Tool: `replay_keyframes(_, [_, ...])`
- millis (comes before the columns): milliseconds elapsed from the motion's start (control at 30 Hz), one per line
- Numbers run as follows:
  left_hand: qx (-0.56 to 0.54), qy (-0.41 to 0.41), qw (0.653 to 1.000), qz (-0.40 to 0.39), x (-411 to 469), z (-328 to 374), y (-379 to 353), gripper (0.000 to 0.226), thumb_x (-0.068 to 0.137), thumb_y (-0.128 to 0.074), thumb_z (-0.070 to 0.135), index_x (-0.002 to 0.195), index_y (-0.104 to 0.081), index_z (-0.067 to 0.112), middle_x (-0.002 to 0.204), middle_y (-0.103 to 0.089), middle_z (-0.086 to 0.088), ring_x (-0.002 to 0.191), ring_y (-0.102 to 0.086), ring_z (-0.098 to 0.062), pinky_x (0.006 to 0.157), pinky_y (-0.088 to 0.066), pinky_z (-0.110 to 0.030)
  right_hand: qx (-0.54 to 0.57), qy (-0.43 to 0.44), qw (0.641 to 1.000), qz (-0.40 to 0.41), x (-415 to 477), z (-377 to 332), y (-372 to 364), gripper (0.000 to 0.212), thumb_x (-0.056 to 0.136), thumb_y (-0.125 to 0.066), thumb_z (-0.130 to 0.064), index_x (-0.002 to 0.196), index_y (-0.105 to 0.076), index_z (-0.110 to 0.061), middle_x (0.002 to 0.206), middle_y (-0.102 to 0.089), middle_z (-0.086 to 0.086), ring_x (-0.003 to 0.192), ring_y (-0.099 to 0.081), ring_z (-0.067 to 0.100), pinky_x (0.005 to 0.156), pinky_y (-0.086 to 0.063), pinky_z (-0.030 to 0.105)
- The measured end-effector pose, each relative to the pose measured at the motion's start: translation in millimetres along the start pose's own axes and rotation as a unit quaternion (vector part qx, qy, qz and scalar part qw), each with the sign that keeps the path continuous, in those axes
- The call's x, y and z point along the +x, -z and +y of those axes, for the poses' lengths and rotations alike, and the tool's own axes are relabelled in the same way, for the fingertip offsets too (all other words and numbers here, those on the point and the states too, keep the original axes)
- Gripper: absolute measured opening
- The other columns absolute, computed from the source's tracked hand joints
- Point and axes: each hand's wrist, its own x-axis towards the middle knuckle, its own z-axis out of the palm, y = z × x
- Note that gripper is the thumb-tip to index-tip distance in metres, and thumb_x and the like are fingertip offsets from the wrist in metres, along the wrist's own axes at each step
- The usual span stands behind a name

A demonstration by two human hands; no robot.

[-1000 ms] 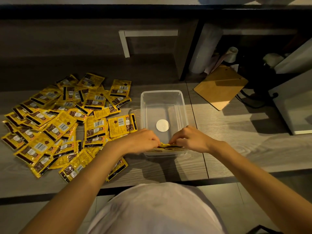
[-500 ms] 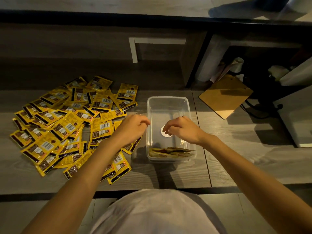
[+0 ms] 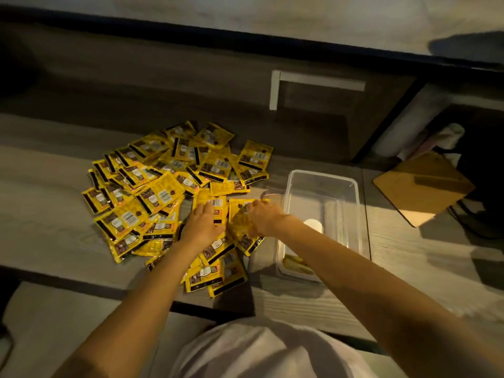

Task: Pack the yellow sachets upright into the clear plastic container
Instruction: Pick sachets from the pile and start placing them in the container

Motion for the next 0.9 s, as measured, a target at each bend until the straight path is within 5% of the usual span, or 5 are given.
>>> replay_keyframes(200, [0.037,0.027,0.998,0.051,3.3,-3.4,-6.0,0.085,0.086,-0.057,0.047,0.148,-0.011,0.012,0.155,-0.014,-0.014,0.142,-0.017,-0.034,0.11,-0.026,-0.044,-0.04,0.007,0.998,0.053,3.1,-3.2,-3.8,0.049,0.096,-0.048,-0.018,0.136,-0.028,0.001,0.134,-0.047,0.023,0.122,-0.049,0.037,0.094,-0.045,0.041])
replay_keyframes(400, [0.09,0.069,0.993,0.032,4.8,14.0,9.0,0.084,0.087,-0.056,0.03,0.148,0.0,0.013,0.151,-0.019,-0.021,0.135,-0.027,-0.041,0.104,-0.033,-0.049,-0.014,0.032,0.995,0.091,-7.8,1.1,10.1,0.032,0.096,-0.036,-0.009,0.126,-0.045,-0.001,0.125,-0.056,0.019,0.116,-0.055,0.035,0.089,-0.047,0.039])
replay_keyframes(567, [0.116,0.064,0.989,0.068,5.3,21.1,16.3,0.042,0.094,-0.041,0.02,0.134,-0.042,0.004,0.135,-0.041,-0.021,0.123,-0.043,-0.037,0.097,-0.041,-0.044,0.183,-0.022,0.975,0.121,-11.5,0.5,31.4,0.043,0.1,-0.031,-0.031,0.107,-0.059,0.001,0.098,-0.062,0.019,0.093,-0.06,0.034,0.079,-0.048,0.04])
replay_keyframes(733, [0.111,0.031,0.988,0.106,3.1,32.0,38.2,0.037,0.099,-0.037,0.029,0.111,-0.059,0.001,0.115,-0.061,-0.019,0.108,-0.057,-0.036,0.087,-0.044,-0.04,0.425,-0.114,0.889,0.128,-8.9,27.5,49.8,0.039,0.097,-0.042,-0.034,0.079,-0.056,-0.003,0.085,-0.055,0.014,0.075,-0.054,0.024,0.064,-0.041,0.033])
replay_keyframes(900, [-0.042,-0.026,0.981,0.188,0.1,46.4,62.3,0.028,0.095,-0.045,0.016,0.08,-0.061,-0.001,0.087,-0.063,-0.023,0.084,-0.059,-0.037,0.064,-0.039,-0.037,0.61,-0.117,0.764,0.172,-31.2,59.0,57.7,0.026,0.09,-0.057,-0.012,0.115,-0.06,-0.004,0.112,-0.063,0.01,0.104,-0.06,0.022,0.082,-0.046,0.032])
